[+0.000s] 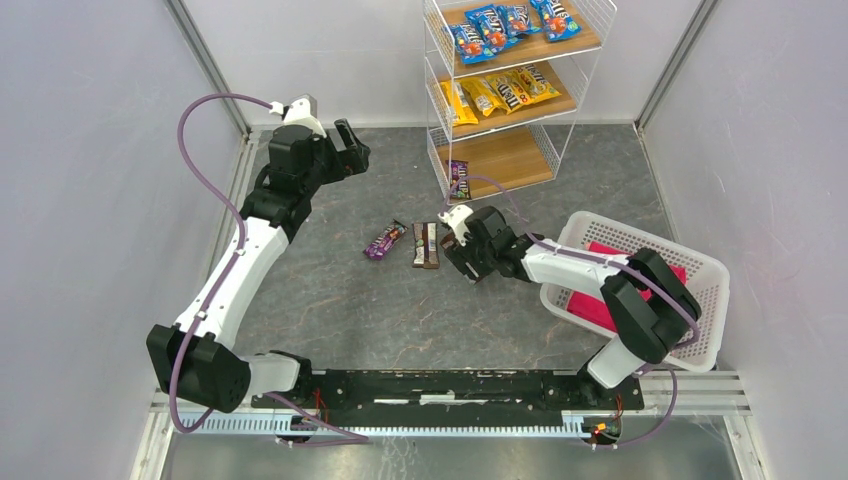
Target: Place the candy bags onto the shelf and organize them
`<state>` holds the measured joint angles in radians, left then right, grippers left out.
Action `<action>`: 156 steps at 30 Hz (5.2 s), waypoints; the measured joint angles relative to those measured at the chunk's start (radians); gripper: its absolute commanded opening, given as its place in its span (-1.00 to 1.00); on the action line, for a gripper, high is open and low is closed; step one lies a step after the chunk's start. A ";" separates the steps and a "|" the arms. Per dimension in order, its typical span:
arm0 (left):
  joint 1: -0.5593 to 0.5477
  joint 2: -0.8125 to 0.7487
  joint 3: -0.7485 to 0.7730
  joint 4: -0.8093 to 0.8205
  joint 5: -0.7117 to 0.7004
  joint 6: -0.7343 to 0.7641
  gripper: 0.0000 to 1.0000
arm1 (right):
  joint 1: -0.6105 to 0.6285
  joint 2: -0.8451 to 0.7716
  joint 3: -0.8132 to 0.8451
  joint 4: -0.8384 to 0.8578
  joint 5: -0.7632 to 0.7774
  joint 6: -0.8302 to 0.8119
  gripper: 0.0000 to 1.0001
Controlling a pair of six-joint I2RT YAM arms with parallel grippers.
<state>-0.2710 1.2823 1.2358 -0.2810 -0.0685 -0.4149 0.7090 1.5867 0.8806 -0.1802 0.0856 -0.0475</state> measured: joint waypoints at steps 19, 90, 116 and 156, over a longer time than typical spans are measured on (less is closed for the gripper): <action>0.000 0.000 0.000 0.000 0.000 0.000 1.00 | 0.001 0.080 -0.003 0.097 -0.051 -0.088 -0.28; 0.000 0.048 0.003 -0.016 0.024 0.000 1.00 | -0.306 0.191 0.018 0.717 -0.017 0.328 0.22; 0.000 0.018 0.003 -0.009 -0.002 0.001 1.00 | 0.156 0.159 0.121 0.221 0.174 0.523 0.84; 0.001 0.029 0.003 -0.009 -0.002 0.001 1.00 | 0.179 0.275 0.169 0.247 0.231 0.338 -0.38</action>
<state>-0.2699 1.3109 1.2385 -0.2901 -0.0700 -0.4137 0.8883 1.8618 1.0500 0.0669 0.3164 0.2905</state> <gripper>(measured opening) 0.994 0.338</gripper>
